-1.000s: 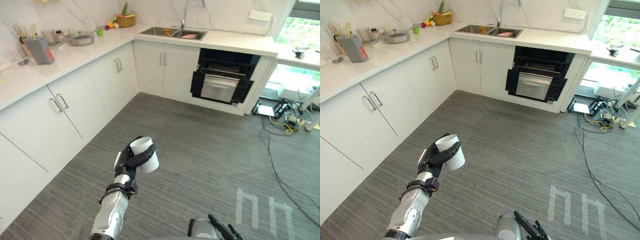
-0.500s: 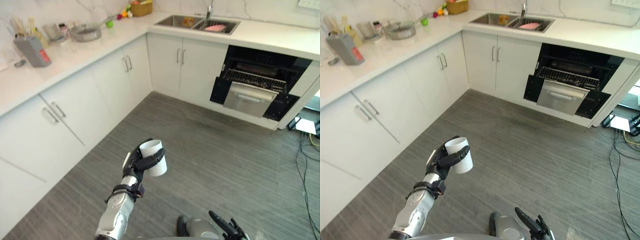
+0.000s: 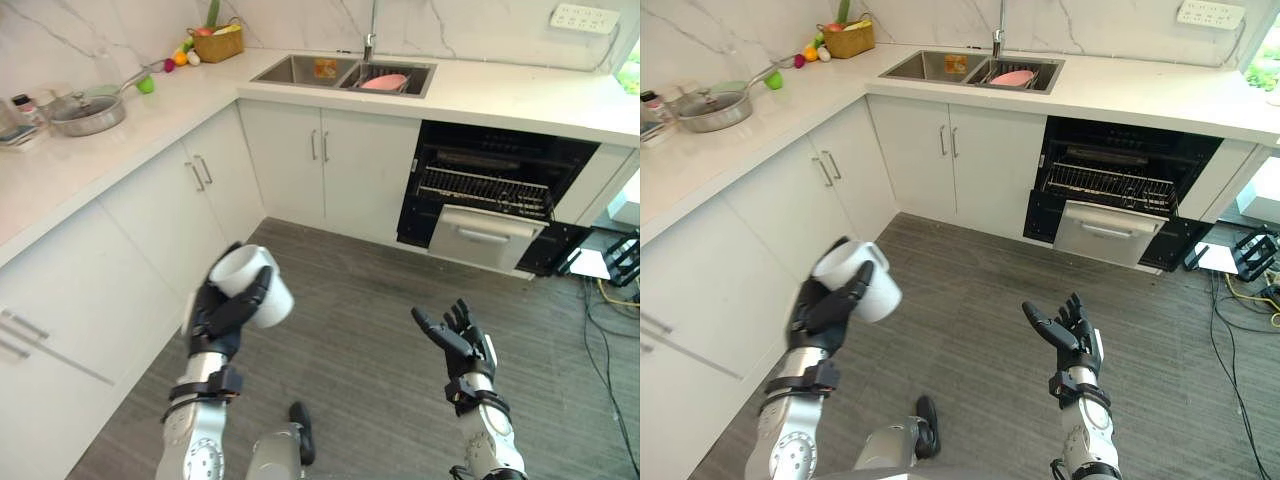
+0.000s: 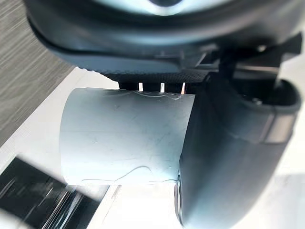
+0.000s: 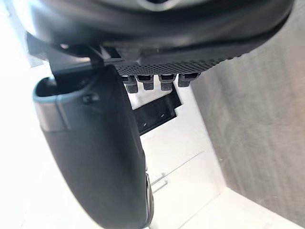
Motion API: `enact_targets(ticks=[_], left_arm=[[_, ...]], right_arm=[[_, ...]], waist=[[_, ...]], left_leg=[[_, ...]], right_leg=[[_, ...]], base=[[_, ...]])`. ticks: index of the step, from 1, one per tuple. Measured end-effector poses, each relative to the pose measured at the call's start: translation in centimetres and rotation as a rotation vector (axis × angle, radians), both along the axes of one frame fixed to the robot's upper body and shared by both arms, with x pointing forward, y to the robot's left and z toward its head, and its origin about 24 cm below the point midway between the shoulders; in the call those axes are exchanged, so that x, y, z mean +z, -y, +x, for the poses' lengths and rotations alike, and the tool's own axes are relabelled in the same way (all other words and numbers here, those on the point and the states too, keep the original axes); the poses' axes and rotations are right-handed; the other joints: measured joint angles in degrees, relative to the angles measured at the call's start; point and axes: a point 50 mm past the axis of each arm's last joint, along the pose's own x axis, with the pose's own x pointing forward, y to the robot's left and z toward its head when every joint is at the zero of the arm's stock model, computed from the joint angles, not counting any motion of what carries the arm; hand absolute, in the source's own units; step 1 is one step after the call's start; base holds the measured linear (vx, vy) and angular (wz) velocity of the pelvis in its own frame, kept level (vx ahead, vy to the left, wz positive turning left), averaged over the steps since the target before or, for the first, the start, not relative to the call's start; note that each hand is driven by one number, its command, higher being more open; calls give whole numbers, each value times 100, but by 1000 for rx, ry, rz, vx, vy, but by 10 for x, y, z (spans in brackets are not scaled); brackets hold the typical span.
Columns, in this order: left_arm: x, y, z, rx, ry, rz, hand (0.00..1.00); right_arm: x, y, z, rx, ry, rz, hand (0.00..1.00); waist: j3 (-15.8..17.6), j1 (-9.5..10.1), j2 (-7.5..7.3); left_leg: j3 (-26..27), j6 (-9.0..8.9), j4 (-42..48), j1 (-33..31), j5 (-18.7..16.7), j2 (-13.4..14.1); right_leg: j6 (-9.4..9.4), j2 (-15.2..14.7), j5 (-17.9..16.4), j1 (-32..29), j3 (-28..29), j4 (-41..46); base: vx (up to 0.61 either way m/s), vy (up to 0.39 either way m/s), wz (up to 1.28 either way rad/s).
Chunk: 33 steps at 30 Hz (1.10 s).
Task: Walk over to the sink, pick up the cup, carry it to the dishwasher, place the cup inside the dishwasher, then close the dishwasher door
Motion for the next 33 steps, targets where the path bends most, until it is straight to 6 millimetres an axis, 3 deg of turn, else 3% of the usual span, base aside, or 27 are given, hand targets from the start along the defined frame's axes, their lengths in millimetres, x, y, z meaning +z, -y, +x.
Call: enact_targets(ticks=[1, 2, 3, 4, 5, 7, 8, 9, 10, 11, 12, 13, 14, 15, 16, 18, 19, 20, 21, 22, 23, 25, 26, 28, 30, 31, 33], left_arm=[[3, -6, 2, 8, 6, 26, 0], [6, -7, 6, -1, 16, 42, 0], [7, -6, 10, -6, 22, 45, 0], [8, -5, 12, -4, 20, 50, 0], [10, 0, 17, -16, 25, 66, 0], [17, 7, 24, -25, 48, 115, 0], [22, 11, 30, -28, 64, 142, 0], [25, 13, 33, -31, 80, 160, 0], [30, 11, 34, -24, 102, 209, 0], [32, 9, 34, -22, 112, 231, 0], [35, 7, 34, -21, 122, 287, 0], [33, 11, 34, -22, 110, 287, 0], [30, 17, 33, -29, 102, 281, 0], [29, 29, 34, -63, 104, 280, 0], [31, 37, 35, -95, 121, 312, 0], [31, 52, 36, -152, 133, 307, 0], [31, 56, 36, -169, 141, 300, 0], [32, 65, 36, -194, 160, 288, 0], [32, 72, 35, -208, 171, 279, 0], [32, 73, 33, -206, 170, 279, 0], [32, 74, 32, -207, 171, 277, 0], [37, 72, 32, -200, 193, 283, 0], [39, 71, 32, -195, 200, 285, 0], [43, 69, 34, -162, 218, 269, 0], [46, 68, 35, -122, 223, 235, 0], [48, 67, 34, -94, 229, 187, 0], [51, 66, 34, -72, 240, 162, 0]], right_arm=[[-3, -4, -4, -1, -17, 20, 100], [-6, -6, -7, -3, -33, 32, 100], [-9, -9, -10, 5, -46, 36, 100], [-9, -11, -12, 5, -48, 40, 100], [-10, -15, -19, 1, -46, 51, 100], [-4, -22, -25, 4, -12, 56, 100], [3, -22, -26, 1, 19, 57, 100], [8, -21, -26, -1, 45, 53, 100], [16, -21, -26, -3, 84, 51, 100], [20, -21, -26, -9, 106, 50, 100], [29, -20, -28, -19, 156, 38, 100], [33, -16, -28, -19, 175, 15, 100], [34, -11, -28, -26, 180, -2, 100], [37, -4, -28, -36, 184, -26, 100], [39, -3, -26, -50, 194, -32, 100], [43, -5, -26, -83, 208, -31, 100], [45, -5, -26, -98, 216, -30, 100], [49, -1, -27, -134, 233, -33, 100], [53, 6, -28, -168, 252, -48, 100], [55, 8, -29, -180, 263, -55, 100], [59, 13, -30, -207, 288, -73, 100], [67, 21, -31, -244, 335, -96, 100], [69, 22, -31, -246, 349, -101, 100], [75, 21, -24, -235, 380, -105, 100], [79, 17, -18, -212, 396, -106, 100], [79, 15, -15, -191, 390, -116, 100], [75, 17, -15, -172, 345, -159, 100]], waist=[[12, -78, -162], [49, -186, -251], [116, -289, -226], [154, -336, -168], [186, -454, -91], [229, -613, -58], [252, -697, -30], [263, -739, -16], [241, -746, -56], [200, -747, -146], [48, -729, -442], [56, -773, -393], [22, -766, -242], [-72, -723, 14], [-125, -731, 105], [-142, -744, 140], [-127, -758, 176], [-53, -765, 263], [13, -735, 370], [34, -716, 398], [28, -703, 452], [44, -699, 418], [43, -683, 418], [47, -636, 393], [16, -642, 355], [12, -643, 362], [8, -653, 368]], left_leg=[[3, 343, -80, 354, -208, -322], [-73, 409, -171, 645, -346, -511], [-149, 472, -200, 1016, -529, -609], [-200, 500, -218, 1198, -611, -607], [-342, 516, -324, 1514, -737, -583], [-559, 441, -511, 1844, -877, -505], [-672, 377, -581, 2003, -990, -390], [-729, 313, -634, 2132, -1083, -290], [-727, 200, -756, 2318, -1190, -255], [-725, 138, -790, 2423, -1254, -276], [-748, -63, -828, 2720, -1495, -480], [-801, -149, -856, 3004, -1673, -458], [-793, -163, -947, 3166, -1747, -347], [-751, -211, -1063, 3340, -1829, -93], [-749, -215, -859, 3348, -1807, 57], [-647, -228, 187, 3014, -1799, 320], [-596, -283, 759, 2805, -1752, 442], [-575, -485, 1979, 2370, -1345, 759], [-575, -625, 3135, 1952, -355, 1102], [-611, -757, 3680, 1769, 195, 1262], [-621, -774, 4682, 1285, 180, 1547], [-244, -358, 5182, 651, -276, 1842], [-72, -274, 5012, 556, -407, 1925], [307, -378, 3228, 472, -699, 1938], [51, -627, 614, 623, -605, 1538], [-346, -906, -549, 668, -424, 1407], [-640, -967, -1100, 604, -327, 1335]], right_leg=[[516, -428, 553, -365, -167, 1174], [501, -713, 1039, -558, -212, 1955], [303, -989, 944, -961, -329, 2897], [173, -1077, 874, -1161, -410, 3206], [-120, -1171, 713, -1596, -559, 3446], [-270, -1041, 587, -2314, -610, 2852], [-230, -819, 611, -2598, -655, 1721], [-106, -595, 750, -2652, -724, 554], [31, -357, 1212, -2622, -868, -1111], [118, -302, 1485, -2574, -1036, -1844], [53, -363, 1721, -2539, -1561, -2560], [-360, -352, 2359, -2375, -1558, -2488], [-412, -269, 2505, -2311, -1629, -2409], [-445, -28, 2523, -2321, -1567, -2199], [-647, 142, 2399, -2392, -1368, -1895], [-928, 215, 1994, -2366, -1401, -1546], [-893, 253, 1841, -2292, -1438, -1503], [-887, 378, 1623, -2031, -1465, -1505], [-901, 563, 1444, -1652, -1411, -1615], [-909, 650, 1390, -1428, -1359, -1748], [-922, 788, 1306, -1035, -1267, -1989], [-867, 801, 1280, -475, -1039, -2354], [-854, 799, 1283, -356, -948, -2452], [-801, 723, 1292, 8, -610, -2719], [-589, 561, 1162, 65, -360, -2734], [-450, 499, 1066, 99, -190, -2730], [-241, 384, 873, 185, -13, -2685]], base=[[597, 205, 11], [667, 196, 37], [406, 88, 33], [461, 73, 33], [432, 29, 44], [417, -30, 50], [424, -125, 36], [530, -182, 27], [470, -174, 6], [668, -268, -4], [621, -251, 6], [647, -244, 6], [551, -145, 2], [652, -170, -2], [624, -188, 4], [545, -287, 7], [546, -289, 4], [464, -182, -6], [487, -167, -18], [505, -120, -44], [530, -86, -51], [470, -79, -55], [392, -59, -72], [540, -19, -85], [475, 74, -81], [385, 159, -70], [415, 280, -67]])
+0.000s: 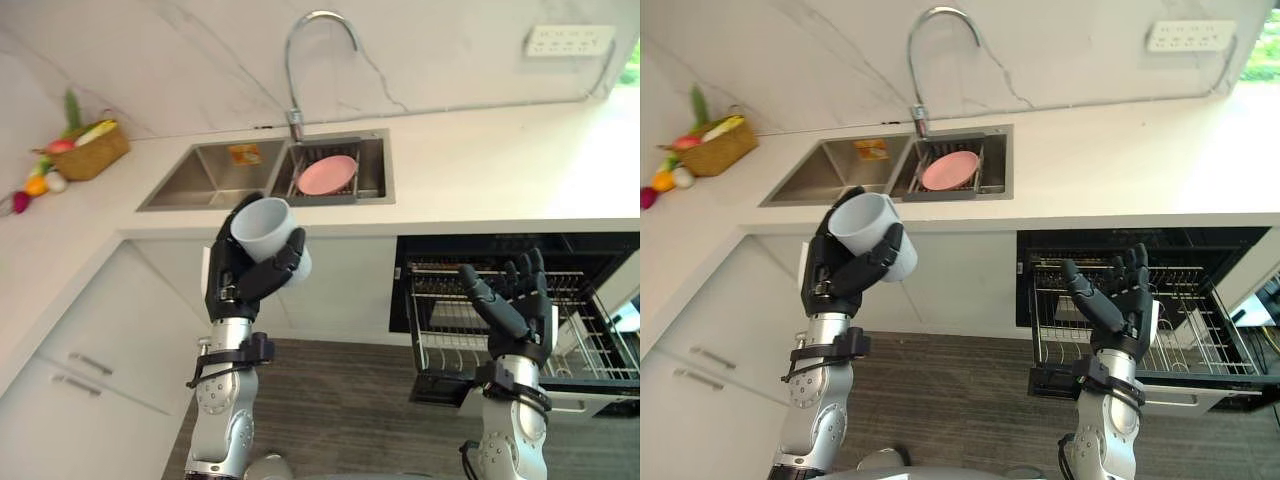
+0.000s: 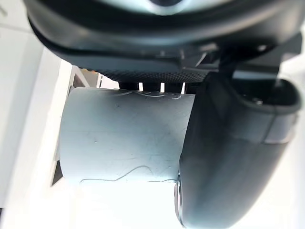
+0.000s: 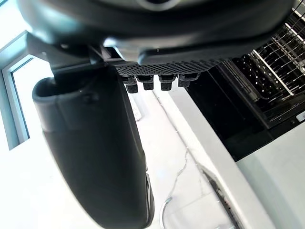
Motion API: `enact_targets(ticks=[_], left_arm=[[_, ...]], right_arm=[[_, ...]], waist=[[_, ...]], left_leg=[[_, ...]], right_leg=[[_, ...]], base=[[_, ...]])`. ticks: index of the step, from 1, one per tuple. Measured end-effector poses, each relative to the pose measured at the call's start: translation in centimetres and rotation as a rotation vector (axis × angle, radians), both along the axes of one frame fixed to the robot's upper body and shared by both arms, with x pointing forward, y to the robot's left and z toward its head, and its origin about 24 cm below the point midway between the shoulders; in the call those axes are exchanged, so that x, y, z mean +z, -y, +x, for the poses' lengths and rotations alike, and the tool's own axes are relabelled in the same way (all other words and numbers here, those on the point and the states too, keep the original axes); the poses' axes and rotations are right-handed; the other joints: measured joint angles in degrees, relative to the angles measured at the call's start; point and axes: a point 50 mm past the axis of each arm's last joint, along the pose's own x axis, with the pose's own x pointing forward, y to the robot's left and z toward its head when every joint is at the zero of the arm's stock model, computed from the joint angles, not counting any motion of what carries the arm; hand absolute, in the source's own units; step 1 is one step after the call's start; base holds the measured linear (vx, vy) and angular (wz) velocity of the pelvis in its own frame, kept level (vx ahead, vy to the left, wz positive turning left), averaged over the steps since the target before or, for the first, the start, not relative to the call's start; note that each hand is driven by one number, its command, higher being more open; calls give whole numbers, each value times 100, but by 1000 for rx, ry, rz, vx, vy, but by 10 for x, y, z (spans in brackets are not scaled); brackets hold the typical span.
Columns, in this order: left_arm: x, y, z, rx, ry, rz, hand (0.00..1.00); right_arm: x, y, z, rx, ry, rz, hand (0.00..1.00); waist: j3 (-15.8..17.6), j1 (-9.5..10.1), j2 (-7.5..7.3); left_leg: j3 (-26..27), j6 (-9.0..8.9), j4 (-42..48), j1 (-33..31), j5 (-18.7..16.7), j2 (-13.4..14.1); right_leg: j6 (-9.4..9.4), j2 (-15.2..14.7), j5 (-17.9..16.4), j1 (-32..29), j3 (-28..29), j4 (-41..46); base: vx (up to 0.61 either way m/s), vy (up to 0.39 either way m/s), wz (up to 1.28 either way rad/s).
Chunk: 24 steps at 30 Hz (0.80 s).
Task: Walk over to the sink, pick up the cup, carry it to the dishwasher, place the cup inside the dishwasher, then close the dishwasher door
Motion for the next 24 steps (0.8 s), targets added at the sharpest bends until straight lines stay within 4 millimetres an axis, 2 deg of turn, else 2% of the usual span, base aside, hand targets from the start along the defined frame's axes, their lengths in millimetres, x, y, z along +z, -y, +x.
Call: enact_targets(ticks=[1, 2, 3, 4, 5, 6, 7, 8, 10, 11, 12, 13, 14, 16, 17, 18, 19, 20, 21, 22, 24], left_arm=[[0, 1, -1, -5, 9, 1, 0], [0, 2, -1, -11, 14, 3, 0], [0, 2, -3, -11, 26, 19, 0], [0, 0, -5, -11, 28, 32, 0], [0, -1, -5, -11, 28, 40, 0], [2, -1, -3, -16, 38, 48, 0], [5, 2, -1, -33, 52, 51, 0], [6, 5, 0, -48, 60, 51, 0], [13, 19, 4, -121, 95, 52, 0], [20, 28, 8, -171, 126, 62, 0], [25, 35, 12, -207, 148, 67, 0], [27, 37, 13, -215, 151, 69, 0], [32, 39, 14, -209, 174, 86, 0], [40, 38, 16, -181, 202, 96, 0], [43, 38, 18, -170, 216, 103, 0], [46, 36, 19, -154, 226, 107, 0], [46, 32, 20, -138, 224, 113, 0], [46, 30, 20, -134, 219, 118, 0], [44, 27, 20, -137, 207, 119, 0], [41, 26, 19, -147, 197, 104, 0], [34, 34, 16, -170, 157, 34, 0]], right_arm=[[-4, 5, -2, -18, -31, -10, 100], [-6, 8, -3, -33, -47, -15, 100], [-10, 14, -6, -52, -77, -24, 100], [-19, 12, -9, -67, -115, -2, 100], [-23, 10, -11, -71, -133, 9, 100], [-28, 8, -13, -88, -149, 31, 100], [-28, 9, -14, -111, -139, 67, 100], [-28, 10, -14, -123, -132, 92, 100], [-30, 18, -18, -180, -108, 173, 100], [-30, 20, -18, -210, -91, 212, 100], [-28, 19, -16, -212, -79, 220, 100], [-27, 17, -14, -203, -75, 215, 100], [-24, 11, -6, -158, -52, 207, 100], [-18, 4, 2, -90, -11, 198, 100], [-14, 1, 5, -59, 12, 189, 100], [-6, -1, 8, -33, 41, 173, 100], [5, -2, 10, -19, 80, 157, 100], [10, -2, 11, -16, 101, 151, 100], [21, -1, 11, -16, 145, 140, 100], [29, 1, 12, -16, 180, 125, 100], [38, 7, 11, -10, 198, 81, 100]], waist=[[-18, -12, 28], [-44, -24, 64], [-136, -36, 107], [-233, -40, -134], [-304, -83, -289], [-391, -121, -509], [-382, -146, -589], [-375, -159, -605], [-361, -183, -617], [-299, -180, -670], [-188, -164, -713], [-172, -172, -702], [-174, -161, -661], [-158, -143, -604], [-135, -107, -553], [-122, -83, -571], [-101, -84, -550], [-108, -92, -567], [-146, -173, -682], [-132, -251, -793], [-148, -267, -444]], left_leg=[[24, 80, -37, -2, 127, -42], [32, 154, -37, 23, 211, -73], [-13, 295, -1, 80, 654, -169], [112, 230, 266, 142, 758, -468], [192, 314, 313, 145, 643, -648], [336, 474, 424, 145, 488, -940], [400, 578, 609, 139, 351, -1117], [398, 637, 705, 142, 251, -1193], [405, 760, 880, 255, -25, -1350], [487, 845, 865, 502, -135, -1430], [662, 910, 737, 945, -223, -1483], [778, 926, 677, 1136, -277, -1466], [1150, 919, 519, 1488, -381, -1366], [1520, 882, 449, 1579, -494, -1163], [1721, 871, 423, 1566, -593, -1035], [1807, 835, 324, 1544, -618, -960], [1819, 833, 228, 1538, -618, -956], [1862, 807, 204, 1537, -617, -967], [1964, 697, 190, 1578, -637, -1035], [2041, 598, 231, 1667, -701, -1151], [2037, 502, 379, 1596, -752, -937]], right_leg=[[187, -98, -176, 83, 70, 64], [290, -138, -275, 120, 100, 98], [492, -265, -510, 134, 222, 263], [757, -642, -695, 132, 266, 468], [835, -863, -714, 90, 185, 550], [1000, -1223, -673, -11, 69, 720], [1174, -1461, -546, -93, 21, 932], [1187, -1551, -472, -138, 4, 1080], [1079, -1774, -206, -420, -48, 1902], [850, -1964, 100, -723, -83, 2727], [627, -2171, 586, -923, -134, 3390], [585, -2225, 786, -977, -177, 3566], [631, -2222, 913, -1197, -367, 3623], [663, -2152, 835, -1431, -795, 3478], [732, -2036, 501, -1601, -1031, 3300], [728, -1758, 189, -1832, -1253, 2920], [707, -1522, 180, -2007, -1491, 2344], [653, -1439, 251, -2055, -1603, 2031], [510, -1366, 591, -2082, -1816, 1489], [55, -1339, 962, -2070, -1874, 1186], [47, -1040, 1053, -2037, -1857, 951]], base=[[372, 318, -56], [389, 392, -53], [412, 455, -61], [414, 456, -54], [462, 478, -35], [354, 349, -12], [337, 342, -11], [259, 328, -3], [243, 336, 0], [174, 251, -37], [153, 234, -57], [118, 233, -116], [59, 170, -131], [19, 102, -129], [-17, 50, -128], [-24, 54, -149], [-18, 41, -124], [40, 22, -95], [121, -46, -61], [159, -79, -53], [213, -86, -49]])
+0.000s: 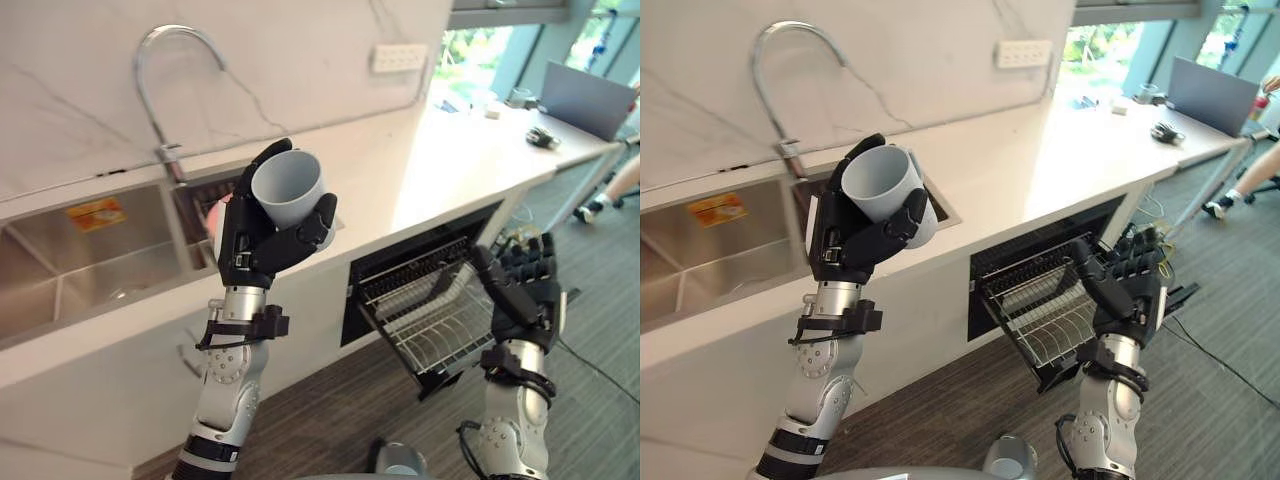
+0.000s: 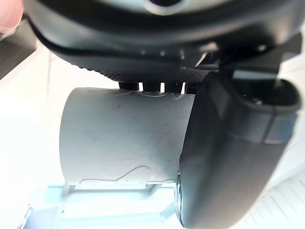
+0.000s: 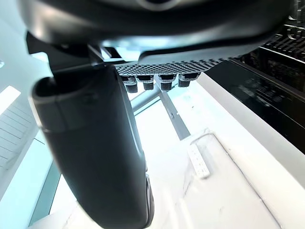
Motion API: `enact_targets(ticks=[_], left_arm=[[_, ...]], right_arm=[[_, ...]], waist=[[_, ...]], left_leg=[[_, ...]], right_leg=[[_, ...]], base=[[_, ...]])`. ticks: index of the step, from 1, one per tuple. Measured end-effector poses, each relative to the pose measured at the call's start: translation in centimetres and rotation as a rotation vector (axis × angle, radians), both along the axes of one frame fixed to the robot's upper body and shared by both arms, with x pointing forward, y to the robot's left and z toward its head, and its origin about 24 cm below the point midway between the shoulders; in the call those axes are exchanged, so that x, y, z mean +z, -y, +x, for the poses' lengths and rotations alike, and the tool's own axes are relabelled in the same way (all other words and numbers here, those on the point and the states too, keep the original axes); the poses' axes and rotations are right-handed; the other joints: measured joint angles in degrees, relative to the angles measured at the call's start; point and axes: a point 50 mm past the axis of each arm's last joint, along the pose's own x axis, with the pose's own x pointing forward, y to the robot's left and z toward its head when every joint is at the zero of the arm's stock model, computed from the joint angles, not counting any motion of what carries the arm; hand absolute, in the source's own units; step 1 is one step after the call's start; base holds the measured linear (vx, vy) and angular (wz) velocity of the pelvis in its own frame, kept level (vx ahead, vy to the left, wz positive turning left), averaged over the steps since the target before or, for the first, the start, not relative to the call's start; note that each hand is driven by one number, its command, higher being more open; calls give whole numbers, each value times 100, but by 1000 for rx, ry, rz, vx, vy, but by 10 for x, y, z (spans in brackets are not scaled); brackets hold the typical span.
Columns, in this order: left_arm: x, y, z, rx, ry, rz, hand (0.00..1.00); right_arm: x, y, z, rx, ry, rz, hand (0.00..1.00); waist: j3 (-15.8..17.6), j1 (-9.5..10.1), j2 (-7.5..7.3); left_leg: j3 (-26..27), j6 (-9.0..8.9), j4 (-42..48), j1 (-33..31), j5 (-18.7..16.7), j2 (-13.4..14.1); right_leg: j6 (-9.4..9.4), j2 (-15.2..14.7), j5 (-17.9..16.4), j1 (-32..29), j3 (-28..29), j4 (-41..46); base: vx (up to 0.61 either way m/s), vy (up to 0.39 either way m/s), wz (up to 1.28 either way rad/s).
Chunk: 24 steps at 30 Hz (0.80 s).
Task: Walk over to the sink, pick up the cup, carry it to the dishwasher, place the cup inside the dishwasher, then close the dishwasher door
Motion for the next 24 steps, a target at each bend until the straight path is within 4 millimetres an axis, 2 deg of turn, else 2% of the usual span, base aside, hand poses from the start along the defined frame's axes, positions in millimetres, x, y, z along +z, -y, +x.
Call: enact_targets(ticks=[1, 3, 5, 6, 7, 8, 9, 10, 11, 12, 13, 15, 16, 17, 18, 19, 20, 21, 22, 24], left_arm=[[0, 5, 0, -19, -5, -15, 0], [-1, 12, -1, -51, -10, -21, 0], [-2, 16, -2, -66, -18, -18, 0], [-4, 15, -3, -61, -28, -17, 0], [-4, 14, -3, -55, -31, -16, 0], [-6, 12, -4, -42, -44, -13, 0], [-10, 9, -5, -28, -62, -15, 0], [-11, 8, -5, -24, -68, -14, 0], [-19, 7, -7, -15, -104, -15, 0], [-25, 5, -11, -12, -128, -13, 0], [-27, 5, -13, -14, -134, -10, 0], [-28, 7, -15, -25, -127, 15, 0], [-28, 8, -15, -29, -127, 21, 0], [-28, 10, -15, -33, -126, 31, 0], [-29, 11, -15, -34, -131, 33, 0], [-29, 11, -15, -28, -130, 33, 0], [-28, 10, -15, -26, -130, 33, 0], [-28, 10, -13, -17, -129, 37, 0], [-26, 11, -10, -13, -125, 40, 0], [-27, 12, -7, -2, -135, 44, 0]], right_arm=[[1, -1, 1, 0, -7, -11, 100], [-3, -4, 2, 7, -46, -13, 100], [-3, -5, 2, 16, -55, -12, 100], [0, -5, 1, 19, -44, -18, 100], [2, -6, 1, 22, -35, -20, 100], [3, -6, 1, 32, -30, -25, 100], [5, -5, 2, 44, -25, -33, 100], [6, -5, 2, 47, -22, -36, 100], [7, -5, 2, 57, -17, -44, 100], [6, -7, 3, 66, -13, -39, 100], [6, -8, 3, 74, -9, -38, 100], [7, -13, 5, 110, 3, -44, 100], [7, -14, 5, 120, 1, -44, 100], [7, -17, 6, 133, -1, -44, 100], [6, -20, 7, 155, -8, -42, 100], [5, -24, 9, 186, -10, -38, 100], [5, -25, 9, 193, -11, -38, 100], [5, -28, 10, 212, -8, -30, 100], [5, -29, 10, 218, -1, -19, 100], [3, -33, 11, 244, 0, -3, 100]], waist=[[17, -3, 110], [19, -19, 195], [44, -21, 256], [37, -17, 357], [28, -6, 395], [42, 0, 453], [118, 31, 573], [139, 52, 613], [172, 176, 707], [170, 233, 709], [168, 271, 706], [168, 323, 698], [168, 317, 697], [172, 317, 691], [169, 317, 696], [129, 312, 754], [120, 314, 754], [34, 260, 761], [-3, 218, 683], [-61, 217, 557]], left_leg=[[-6, -69, 91, -43, -58, 120], [38, -214, 220, -51, -188, 377], [72, -334, 470, 23, -431, 637], [90, -458, 774, 101, -548, 844], [72, -418, 1192, 14, -620, 982], [-75, 15, 2589, -493, -538, 1494], [-547, 505, 3901, -1042, -28, 1940], [-728, 449, 4241, -1193, 110, 2013], [-1235, 144, 4868, -1550, -23, 1956], [-1367, 172, 4684, -1607, -162, 1666], [-1378, 171, 4433, -1613, -215, 1516], [-1446, 177, 2967, -1616, -233, 1079], [-1521, 172, 2560, -1600, -218, 965], [-1706, 140, 2022, -1539, -134, 790], [-1964, 83, 1306, -1383, 159, 581], [-2116, 28, 619, -1217, 925, 457], [-2111, -91, 561, -1197, 898, 453], [-2104, -162, 219, -1018, 880, 348], [-2072, -194, -214, -877, 990, 185], [-2036, -98, -721, -716, 1228, -44]], right_leg=[[-30, 125, 22, -1, 13, -101], [-95, 368, -95, 20, 13, -145], [-133, 505, -458, 35, 9, 201], [-192, 577, -786, 85, 4, 432], [-184, 584, -935, 102, 10, 535], [-256, 701, -1084, 201, -23, 622], [-346, 877, -1160, 491, 3, 535], [-363, 933, -1188, 576, 27, 506], [-384, 1052, -1229, 874, 158, 366], [-337, 1043, -1203, 1080, 300, 217], [-323, 1039, -1194, 1158, 392, 140], [-304, 984, -1183, 1234, 695, 9], [-294, 960, -1177, 1231, 764, -6], [-270, 917, -1163, 1226, 881, -15], [-224, 863, -1139, 1221, 1032, -28], [-63, 850, -1137, 1219, 1131, -63], [-15, 843, -1148, 1220, 1147, -76], [114, 758, -1144, 1216, 1196, -157], [221, 635, -1120, 1188, 1181, -223], [321, 462, -1080, 1155, 1174, -284]], base=[[246, -84, -44], [182, -109, -26], [150, -147, -13], [187, -132, -6], [201, -164, -6], [239, -205, -6], [241, -225, -10], [299, -145, -36], [318, -65, -62], [320, -48, -74], [302, -44, -77], [285, -16, -69], [271, 31, -54], [239, 72, -60], [263, 116, -82], [204, 123, -68], [189, 143, -47], [163, 165, -6], [139, 174, 2], [72, 171, 13]])
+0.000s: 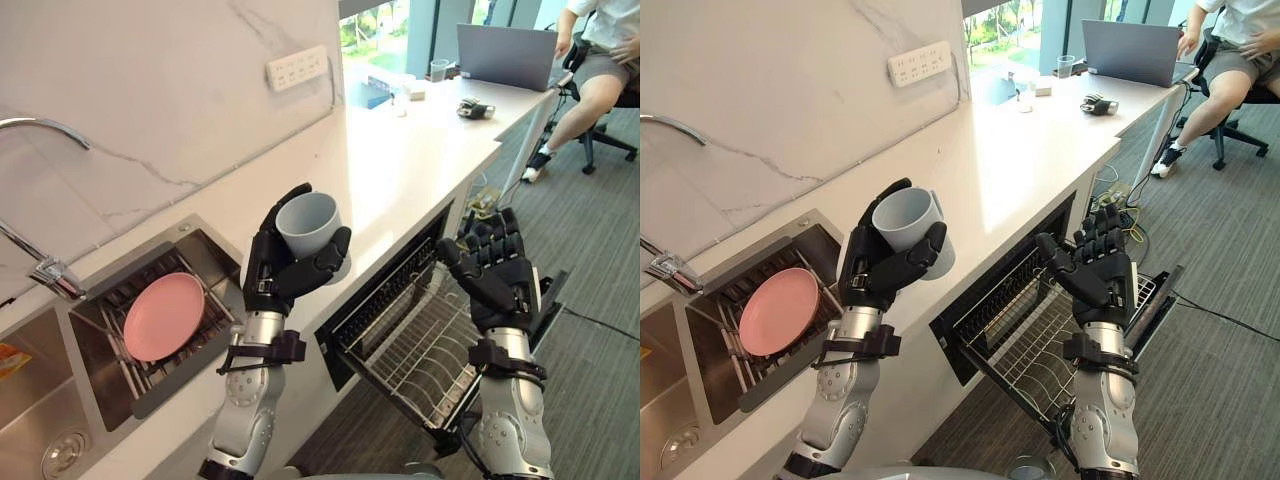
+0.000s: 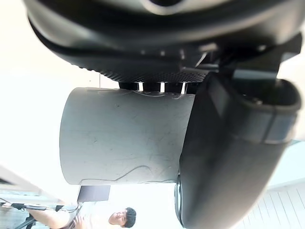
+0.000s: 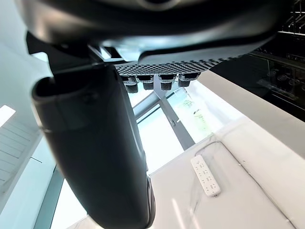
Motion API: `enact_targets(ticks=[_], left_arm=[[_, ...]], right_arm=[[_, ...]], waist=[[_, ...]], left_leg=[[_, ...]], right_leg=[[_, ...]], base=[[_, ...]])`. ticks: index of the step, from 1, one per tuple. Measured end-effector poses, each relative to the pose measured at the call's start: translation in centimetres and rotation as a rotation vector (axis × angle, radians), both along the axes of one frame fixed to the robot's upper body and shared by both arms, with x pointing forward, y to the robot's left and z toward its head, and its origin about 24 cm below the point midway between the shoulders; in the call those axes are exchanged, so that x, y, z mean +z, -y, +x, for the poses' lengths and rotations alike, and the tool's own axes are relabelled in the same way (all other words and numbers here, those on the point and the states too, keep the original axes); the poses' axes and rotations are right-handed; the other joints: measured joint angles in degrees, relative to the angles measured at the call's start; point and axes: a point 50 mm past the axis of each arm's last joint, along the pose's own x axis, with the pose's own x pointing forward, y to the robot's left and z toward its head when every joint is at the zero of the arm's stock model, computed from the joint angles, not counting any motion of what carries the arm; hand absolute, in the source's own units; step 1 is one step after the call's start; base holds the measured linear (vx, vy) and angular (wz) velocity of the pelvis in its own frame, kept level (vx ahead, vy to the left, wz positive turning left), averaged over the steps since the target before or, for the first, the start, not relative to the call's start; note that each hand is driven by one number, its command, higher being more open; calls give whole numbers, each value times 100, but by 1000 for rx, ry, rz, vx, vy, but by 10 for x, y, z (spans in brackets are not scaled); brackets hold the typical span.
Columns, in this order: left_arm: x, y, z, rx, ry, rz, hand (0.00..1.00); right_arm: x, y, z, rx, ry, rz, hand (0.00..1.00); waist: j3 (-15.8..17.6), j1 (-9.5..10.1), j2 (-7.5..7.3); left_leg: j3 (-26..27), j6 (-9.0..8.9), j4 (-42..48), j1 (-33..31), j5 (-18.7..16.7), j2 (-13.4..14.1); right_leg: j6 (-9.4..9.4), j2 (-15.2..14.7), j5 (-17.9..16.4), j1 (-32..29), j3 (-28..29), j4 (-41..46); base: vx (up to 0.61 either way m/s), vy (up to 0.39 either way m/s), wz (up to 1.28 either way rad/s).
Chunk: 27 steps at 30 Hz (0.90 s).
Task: Walk over to the sink, pick up the cup, carry it to the dishwasher, place the cup inside the dishwasher, then close the dishwasher door
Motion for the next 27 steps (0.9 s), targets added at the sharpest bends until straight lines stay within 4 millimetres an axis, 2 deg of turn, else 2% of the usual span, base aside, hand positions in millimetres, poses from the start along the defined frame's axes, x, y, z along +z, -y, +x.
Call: enact_targets(ticks=[3, 6, 10, 12, 15, 18, 23, 27], left_arm=[[-2, -2, 0, 31, -17, 7, 0], [-6, -1, 4, 53, -34, 22, 0], [-12, 5, 10, 51, -43, 102, 0], [-13, 16, 14, 29, -23, 195, 0], [-5, 33, 18, -16, 52, 322, 0], [7, 39, 24, -23, 138, 415, 0], [15, 28, 36, 25, 209, 545, 0], [13, 19, 38, 96, 223, 622, 0]], right_arm=[[-1, -14, 3, 97, 12, 27, 100], [-4, -30, 5, 216, 21, 91, 100], [0, -35, 7, 298, 80, 162, 100], [5, -36, 10, 344, 135, 184, 100], [11, -42, 13, 433, 193, 184, 100], [15, -46, 15, 537, 225, 176, 100], [18, -41, 13, 619, 221, 140, 100], [23, -32, 13, 586, 231, 108, 100]], waist=[[-62, -5, -91], [-87, -6, -110], [-98, -19, -136], [-133, -51, -206], [-185, -84, -302], [-191, -125, -313], [-189, -209, -316], [-179, -209, -332]], left_leg=[[8, 72, -428, 175, 187, -180], [-7, 101, -649, 258, 307, -231], [-5, 129, -815, 270, 407, -233], [25, 143, -815, 223, 417, -235], [124, 157, -816, 207, 428, -229], [289, 161, -816, 218, 430, -209], [455, 165, -845, 229, 430, -163], [552, 141, -844, 230, 450, -103]], right_leg=[[136, -119, 68, 68, -34, -168], [204, -137, 144, 148, -100, -303], [214, -79, 342, 200, -132, -604], [225, -43, 478, 214, -115, -784], [231, -14, 607, 209, -23, -938], [235, 20, 740, 200, 138, -1070], [219, 84, 921, 187, 289, -1302], [185, 154, 1004, 169, 357, -1436]], base=[[33, 105, 8], [-6, 37, 8], [-37, 36, 1], [-27, 35, -7], [-14, 35, -18], [-18, 23, -26], [-66, 22, -20], [-38, -5, -14]])
